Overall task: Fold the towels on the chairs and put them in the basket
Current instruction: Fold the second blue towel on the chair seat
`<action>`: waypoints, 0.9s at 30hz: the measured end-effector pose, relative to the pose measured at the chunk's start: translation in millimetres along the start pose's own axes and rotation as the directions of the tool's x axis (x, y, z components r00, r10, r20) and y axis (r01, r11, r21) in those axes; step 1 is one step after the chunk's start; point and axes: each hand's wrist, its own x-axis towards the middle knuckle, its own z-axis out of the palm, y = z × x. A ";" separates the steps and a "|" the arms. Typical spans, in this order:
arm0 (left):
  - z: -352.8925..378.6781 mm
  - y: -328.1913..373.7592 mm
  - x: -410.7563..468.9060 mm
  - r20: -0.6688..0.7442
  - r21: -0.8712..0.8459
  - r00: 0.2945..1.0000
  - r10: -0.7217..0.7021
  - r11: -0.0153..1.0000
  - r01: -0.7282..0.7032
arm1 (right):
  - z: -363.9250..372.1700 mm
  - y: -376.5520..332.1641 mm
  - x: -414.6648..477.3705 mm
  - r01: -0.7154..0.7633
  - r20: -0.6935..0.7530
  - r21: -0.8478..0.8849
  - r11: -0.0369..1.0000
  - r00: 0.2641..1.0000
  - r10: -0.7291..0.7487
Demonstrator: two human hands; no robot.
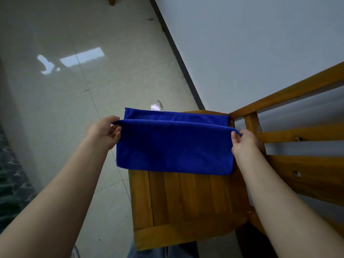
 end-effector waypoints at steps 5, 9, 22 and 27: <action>17.6 7.9 13.6 -0.030 -0.015 0.999 0.043 0.999 -0.043 | 17.7 0.4 13.7 0.032 0.003 0.033 0.999 0.999 -0.033; 27.8 2.5 20.5 0.011 -0.164 0.983 0.183 0.970 -0.179 | 25.9 8.5 25.6 0.088 0.153 -0.029 0.996 0.985 -0.083; -22.3 -111.5 28.2 0.154 0.847 0.872 0.464 0.393 -0.358 | -52.4 88.6 41.1 0.489 0.380 -0.824 0.287 0.852 -0.360; -34.4 -107.4 28.6 0.099 0.559 0.908 0.408 0.732 -0.390 | -39.5 77.4 52.6 0.394 0.264 -0.757 0.522 0.914 -0.308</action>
